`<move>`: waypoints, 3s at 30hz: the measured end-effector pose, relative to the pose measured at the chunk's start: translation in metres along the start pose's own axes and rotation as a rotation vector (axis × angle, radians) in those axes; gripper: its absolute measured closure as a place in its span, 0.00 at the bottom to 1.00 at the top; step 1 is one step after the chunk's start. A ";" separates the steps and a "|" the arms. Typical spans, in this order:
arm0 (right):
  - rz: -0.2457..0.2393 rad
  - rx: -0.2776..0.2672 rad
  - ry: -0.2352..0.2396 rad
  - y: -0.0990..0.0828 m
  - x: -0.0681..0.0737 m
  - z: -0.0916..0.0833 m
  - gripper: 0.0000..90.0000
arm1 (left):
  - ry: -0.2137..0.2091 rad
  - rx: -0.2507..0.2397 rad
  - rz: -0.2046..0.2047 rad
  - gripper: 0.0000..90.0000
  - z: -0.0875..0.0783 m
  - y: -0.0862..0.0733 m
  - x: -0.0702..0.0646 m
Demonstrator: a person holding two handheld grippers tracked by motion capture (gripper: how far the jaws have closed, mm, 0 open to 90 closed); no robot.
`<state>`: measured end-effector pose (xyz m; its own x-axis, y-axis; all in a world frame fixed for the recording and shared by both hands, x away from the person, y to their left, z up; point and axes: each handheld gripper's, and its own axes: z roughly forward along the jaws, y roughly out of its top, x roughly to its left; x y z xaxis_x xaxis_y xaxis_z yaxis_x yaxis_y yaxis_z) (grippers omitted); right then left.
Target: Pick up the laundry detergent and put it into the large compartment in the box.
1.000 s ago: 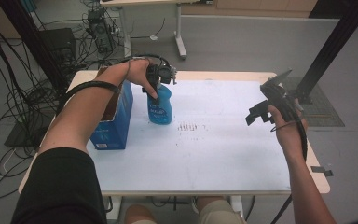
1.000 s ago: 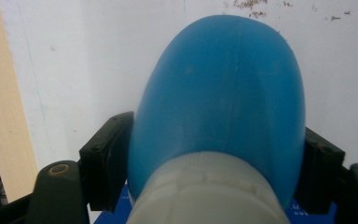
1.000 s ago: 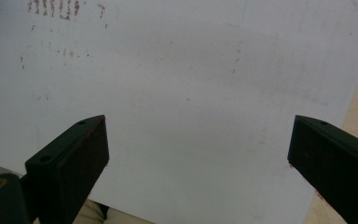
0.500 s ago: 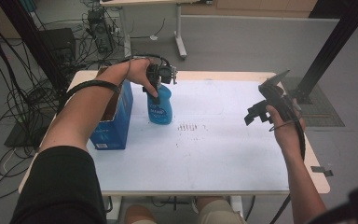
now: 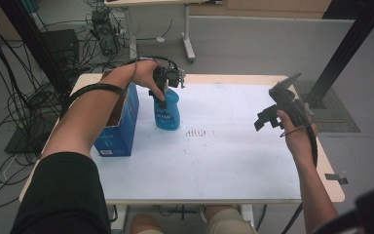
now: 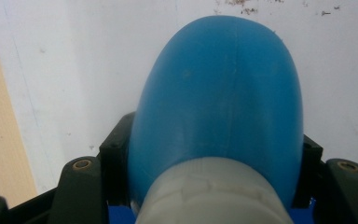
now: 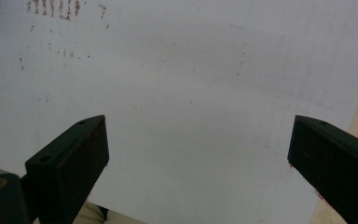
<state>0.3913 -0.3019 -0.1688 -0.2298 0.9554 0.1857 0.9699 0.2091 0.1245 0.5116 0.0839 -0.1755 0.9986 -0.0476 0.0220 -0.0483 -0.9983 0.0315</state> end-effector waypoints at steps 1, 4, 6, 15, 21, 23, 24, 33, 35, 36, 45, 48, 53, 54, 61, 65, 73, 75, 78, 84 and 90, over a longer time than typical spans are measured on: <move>-0.001 0.000 0.000 0.000 0.000 0.000 0.06 | 0.000 -0.001 0.001 0.41 0.000 0.000 0.000; -0.002 0.002 -0.001 0.001 0.001 0.001 0.06 | 0.001 -0.002 0.001 0.41 0.000 0.000 0.000; 0.000 0.002 0.000 0.001 0.001 0.001 0.06 | 0.001 -0.002 0.002 0.41 0.000 0.000 0.000; 0.000 0.003 -0.002 0.001 0.002 0.001 0.06 | 0.002 -0.004 0.005 0.41 0.000 -0.001 -0.001; -0.003 0.000 -0.001 0.001 0.001 0.001 0.06 | 0.001 0.003 0.006 0.41 0.000 0.001 0.000; -0.004 0.000 -0.001 0.001 0.001 0.001 0.06 | 0.000 0.004 0.008 0.41 0.000 0.001 0.000; -0.004 0.001 0.001 0.001 0.000 0.001 0.05 | 0.000 0.004 0.008 0.41 0.000 0.001 0.000; -0.005 0.002 0.000 0.001 0.002 0.000 0.06 | -0.002 0.022 -0.008 0.41 0.000 0.005 0.000; -0.003 0.003 0.000 0.001 0.002 0.001 0.05 | -0.003 0.023 -0.007 0.41 0.000 0.005 0.000; -0.002 0.003 0.000 0.001 0.002 0.001 0.05 | -0.002 0.024 -0.008 0.41 0.000 0.005 0.000; -0.007 0.002 0.000 0.001 0.003 0.001 0.05 | 0.001 0.025 -0.013 0.41 0.000 0.005 -0.001; -0.004 0.001 0.001 0.001 0.002 0.000 0.06 | 0.000 0.026 -0.012 0.41 0.000 0.005 -0.001; -0.006 0.005 0.000 0.001 0.002 0.001 0.05 | -0.001 0.026 -0.017 0.41 0.000 0.006 0.000; -0.005 0.005 -0.001 0.001 0.002 0.001 0.05 | -0.001 0.026 -0.017 0.41 0.000 0.005 0.000; -0.005 0.004 0.001 0.001 0.002 0.002 0.06 | -0.001 0.024 -0.015 0.41 0.000 0.005 0.000; -0.008 0.005 0.001 0.001 0.003 0.002 0.06 | 0.000 0.021 -0.016 0.41 0.000 0.004 -0.001; -0.008 0.002 0.001 0.001 0.003 0.002 0.06 | -0.002 0.022 -0.016 0.41 0.000 0.004 0.000; -0.006 0.004 0.002 0.001 0.003 0.002 0.06 | -0.002 0.022 -0.016 0.41 0.000 0.004 0.000; -0.008 0.005 0.002 0.002 0.003 0.003 0.06 | -0.002 0.022 -0.016 0.41 0.000 0.004 0.000; -0.012 0.003 0.003 0.002 0.004 0.003 0.06 | -0.002 0.021 -0.016 0.41 0.000 0.004 0.000; -0.010 0.003 0.004 0.002 0.004 0.002 0.05 | -0.002 0.024 -0.015 0.41 0.000 0.005 0.000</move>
<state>0.3928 -0.2975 -0.1703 -0.2400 0.9523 0.1885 0.9677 0.2194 0.1238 0.5114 0.0790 -0.1750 0.9993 -0.0327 0.0194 -0.0329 -0.9994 0.0075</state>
